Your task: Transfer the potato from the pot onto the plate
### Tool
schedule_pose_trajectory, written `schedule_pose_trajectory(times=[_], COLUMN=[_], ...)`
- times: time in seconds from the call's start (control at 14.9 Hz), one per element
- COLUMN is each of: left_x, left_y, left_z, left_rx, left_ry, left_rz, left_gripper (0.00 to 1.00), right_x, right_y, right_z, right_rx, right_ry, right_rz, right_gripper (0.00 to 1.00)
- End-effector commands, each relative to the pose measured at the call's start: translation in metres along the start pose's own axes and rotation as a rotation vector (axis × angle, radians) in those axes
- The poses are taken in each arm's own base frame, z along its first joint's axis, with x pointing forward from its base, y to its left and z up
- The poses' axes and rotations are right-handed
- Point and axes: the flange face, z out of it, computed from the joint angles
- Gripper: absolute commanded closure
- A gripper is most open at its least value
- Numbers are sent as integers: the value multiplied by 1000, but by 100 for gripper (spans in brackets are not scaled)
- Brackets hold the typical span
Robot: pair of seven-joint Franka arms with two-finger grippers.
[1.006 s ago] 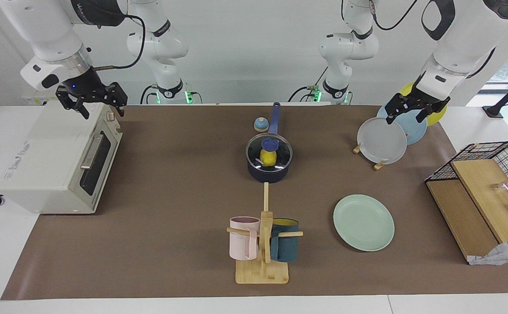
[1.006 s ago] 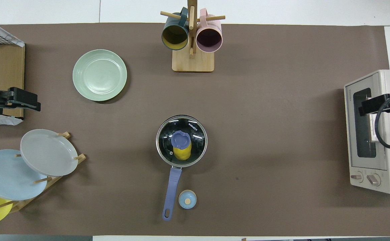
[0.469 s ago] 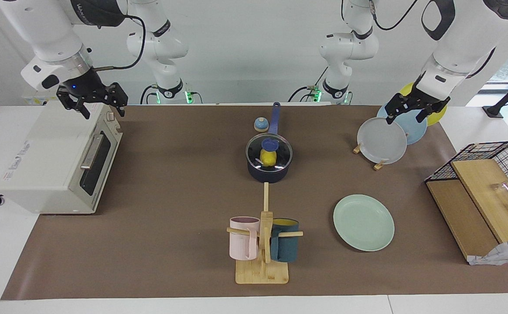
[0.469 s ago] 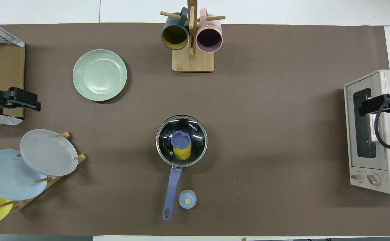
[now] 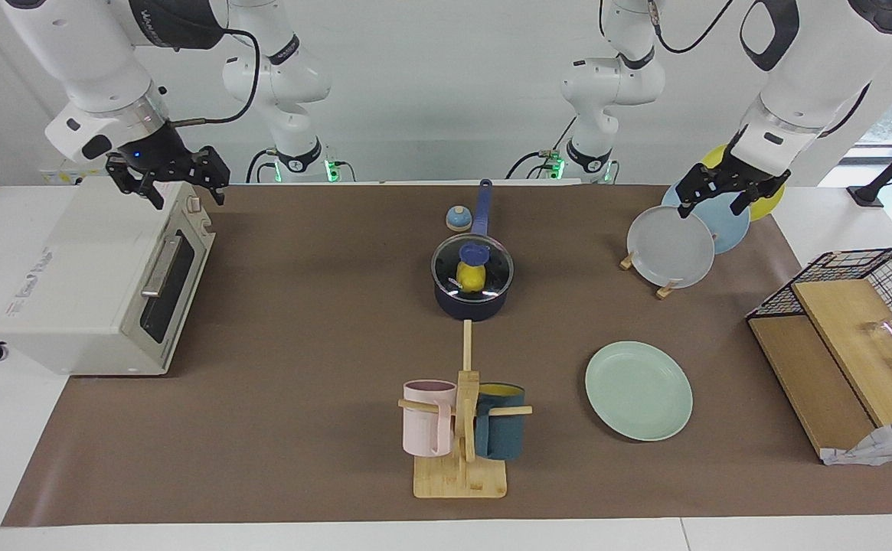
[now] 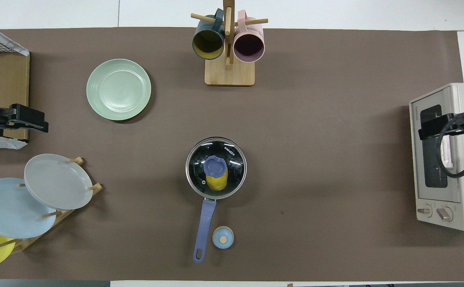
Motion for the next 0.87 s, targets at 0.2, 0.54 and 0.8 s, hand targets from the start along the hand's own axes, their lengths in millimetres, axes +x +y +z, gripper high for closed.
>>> schedule_pose_trajectory(times=[0.2,0.54,0.8], left_x=[-4,-4,-4], left_y=[-2,-2,-2], left_z=[-1,0,0], left_rx=[13,14,14], left_ry=[5,4,4], left_rz=[5,5,5], left_gripper=[0,0,0], right_x=[45,66,50], right_y=[-141,-290,-384], right_z=[10,67,96], right_rx=[12,14,44], right_ry=[62,27,98], right_rz=[-22,68,52], right_gripper=[0,0,0])
